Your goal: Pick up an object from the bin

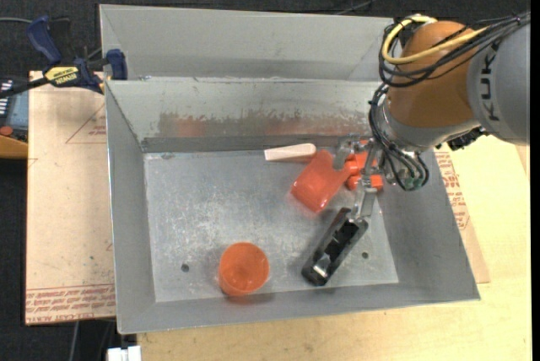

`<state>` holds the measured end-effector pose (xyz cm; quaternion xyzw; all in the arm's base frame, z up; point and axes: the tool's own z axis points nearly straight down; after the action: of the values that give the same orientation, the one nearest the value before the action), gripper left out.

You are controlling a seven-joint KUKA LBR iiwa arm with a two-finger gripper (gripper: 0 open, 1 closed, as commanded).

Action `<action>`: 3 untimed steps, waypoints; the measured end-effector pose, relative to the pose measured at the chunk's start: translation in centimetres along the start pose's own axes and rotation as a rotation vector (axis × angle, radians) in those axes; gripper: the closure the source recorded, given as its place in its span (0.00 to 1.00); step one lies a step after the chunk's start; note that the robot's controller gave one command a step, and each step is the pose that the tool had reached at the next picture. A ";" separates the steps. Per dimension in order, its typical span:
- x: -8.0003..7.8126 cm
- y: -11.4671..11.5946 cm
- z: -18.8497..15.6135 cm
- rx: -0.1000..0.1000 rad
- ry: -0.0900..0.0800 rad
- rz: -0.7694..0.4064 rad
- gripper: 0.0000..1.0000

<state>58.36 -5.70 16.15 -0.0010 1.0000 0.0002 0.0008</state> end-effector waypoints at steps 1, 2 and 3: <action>0.0 0.0 0.0 0.000 0.000 0.000 0.00; 3.4 -0.7 5.9 -0.002 0.002 -0.178 0.00; 1.0 1.0 6.2 -0.001 -0.001 -0.172 0.00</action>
Offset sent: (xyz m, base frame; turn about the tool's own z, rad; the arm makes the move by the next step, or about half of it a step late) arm -0.0358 -0.0086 -0.0617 -0.1906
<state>57.39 -4.72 9.94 -0.0870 0.9962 0.0006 0.0013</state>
